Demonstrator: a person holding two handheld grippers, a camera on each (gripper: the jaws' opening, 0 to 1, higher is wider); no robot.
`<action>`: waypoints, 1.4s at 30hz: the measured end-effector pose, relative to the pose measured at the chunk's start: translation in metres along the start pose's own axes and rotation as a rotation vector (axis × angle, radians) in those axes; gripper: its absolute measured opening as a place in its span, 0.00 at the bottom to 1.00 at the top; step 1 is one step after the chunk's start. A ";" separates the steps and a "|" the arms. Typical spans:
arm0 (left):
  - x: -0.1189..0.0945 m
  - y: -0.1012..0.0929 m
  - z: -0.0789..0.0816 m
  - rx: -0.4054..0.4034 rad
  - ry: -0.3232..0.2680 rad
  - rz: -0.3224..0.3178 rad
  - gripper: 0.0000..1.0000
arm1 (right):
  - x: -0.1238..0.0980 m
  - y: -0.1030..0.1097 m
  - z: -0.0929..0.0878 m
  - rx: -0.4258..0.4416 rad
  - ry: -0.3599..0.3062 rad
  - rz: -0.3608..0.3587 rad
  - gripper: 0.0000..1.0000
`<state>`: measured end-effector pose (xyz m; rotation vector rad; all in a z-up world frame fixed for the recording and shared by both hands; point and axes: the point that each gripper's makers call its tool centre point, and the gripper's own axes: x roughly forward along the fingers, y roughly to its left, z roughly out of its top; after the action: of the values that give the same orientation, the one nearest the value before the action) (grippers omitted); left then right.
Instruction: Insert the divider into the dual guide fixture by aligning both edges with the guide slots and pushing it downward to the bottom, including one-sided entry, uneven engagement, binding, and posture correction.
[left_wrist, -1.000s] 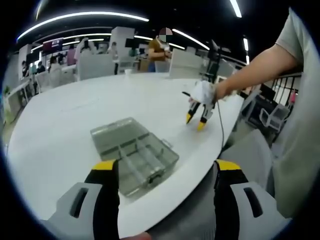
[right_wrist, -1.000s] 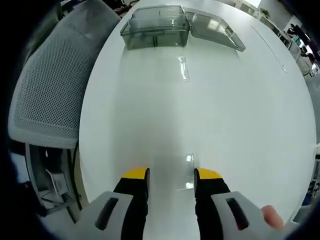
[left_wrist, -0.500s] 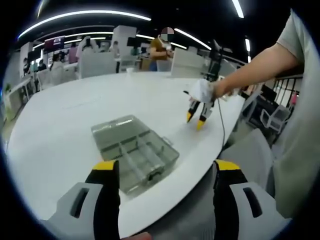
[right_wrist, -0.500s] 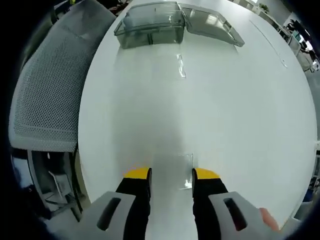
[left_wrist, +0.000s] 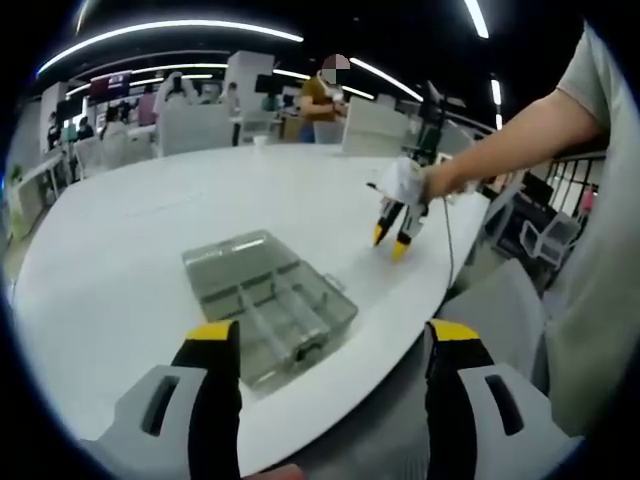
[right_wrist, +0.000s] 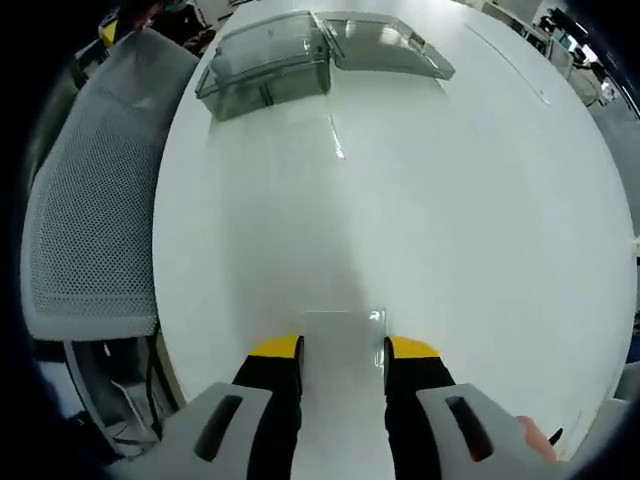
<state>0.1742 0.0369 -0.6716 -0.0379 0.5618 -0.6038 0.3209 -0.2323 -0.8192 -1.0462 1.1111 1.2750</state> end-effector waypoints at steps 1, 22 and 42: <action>0.000 0.000 0.000 -0.001 0.000 0.000 0.74 | 0.000 0.000 0.000 0.004 -0.002 0.001 0.27; 0.001 -0.009 -0.001 0.011 0.006 -0.024 0.73 | -0.014 0.012 0.009 0.209 -0.084 0.021 0.27; 0.004 -0.012 0.004 0.032 0.003 -0.050 0.73 | -0.037 0.026 0.043 0.467 -0.253 0.109 0.27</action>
<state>0.1728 0.0242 -0.6676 -0.0215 0.5551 -0.6615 0.2973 -0.1951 -0.7743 -0.4686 1.2036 1.1200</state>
